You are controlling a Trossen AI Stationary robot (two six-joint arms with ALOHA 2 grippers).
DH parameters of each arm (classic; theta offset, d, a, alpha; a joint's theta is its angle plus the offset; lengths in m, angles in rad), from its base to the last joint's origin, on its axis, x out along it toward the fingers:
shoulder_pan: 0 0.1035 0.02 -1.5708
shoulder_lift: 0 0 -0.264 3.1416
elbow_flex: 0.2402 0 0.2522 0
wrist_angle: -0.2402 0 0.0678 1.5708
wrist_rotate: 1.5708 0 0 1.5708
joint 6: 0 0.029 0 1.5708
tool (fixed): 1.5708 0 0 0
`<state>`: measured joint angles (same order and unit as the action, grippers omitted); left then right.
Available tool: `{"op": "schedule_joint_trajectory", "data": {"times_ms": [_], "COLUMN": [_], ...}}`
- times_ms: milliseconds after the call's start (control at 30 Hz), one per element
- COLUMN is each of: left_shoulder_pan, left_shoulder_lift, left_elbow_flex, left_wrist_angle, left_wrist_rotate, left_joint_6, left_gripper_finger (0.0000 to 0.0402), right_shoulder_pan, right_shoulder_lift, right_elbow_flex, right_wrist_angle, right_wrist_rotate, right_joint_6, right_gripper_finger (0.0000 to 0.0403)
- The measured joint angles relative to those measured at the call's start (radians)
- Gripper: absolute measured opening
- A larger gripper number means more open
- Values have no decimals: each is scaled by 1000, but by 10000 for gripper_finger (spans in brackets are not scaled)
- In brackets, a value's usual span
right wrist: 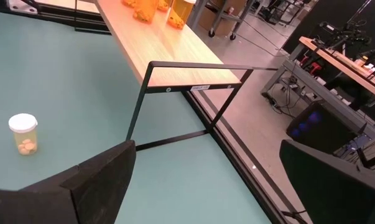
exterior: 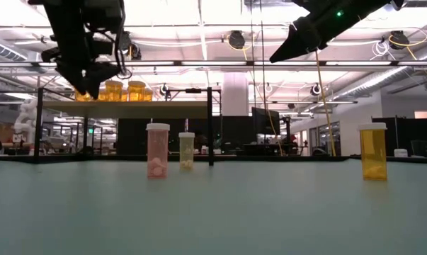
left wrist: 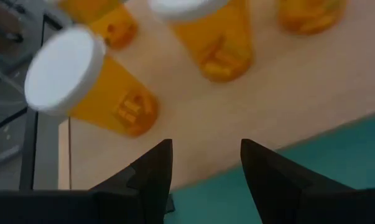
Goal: Pick and place medicine bottles onto shelf by color
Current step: Adjust the big orange pill bottle
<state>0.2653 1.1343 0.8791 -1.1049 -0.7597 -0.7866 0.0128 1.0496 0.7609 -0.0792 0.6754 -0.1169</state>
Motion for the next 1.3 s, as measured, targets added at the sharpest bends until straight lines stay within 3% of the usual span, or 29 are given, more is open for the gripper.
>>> {"op": "schedule_joint_trajectory", "data": {"times_ms": [633, 1300], "left_shoulder_pan": [112, 215], "left_shoulder_lift": [-3, -5], "left_elbow_flex": [-22, -24], "left_wrist_angle": [3, 74], "left_wrist_rotate": [-10, 2], "left_joint_6": [28, 174], "left_gripper_finger": [191, 190], "right_shoulder_pan": [0, 0], "right_shoulder_lift": [0, 0], "right_elbow_flex": [0, 0], "right_wrist_angle": [2, 26], "right_wrist_rotate": [0, 0], "right_joint_6": [8, 8], "right_gripper_finger": [392, 392]}}
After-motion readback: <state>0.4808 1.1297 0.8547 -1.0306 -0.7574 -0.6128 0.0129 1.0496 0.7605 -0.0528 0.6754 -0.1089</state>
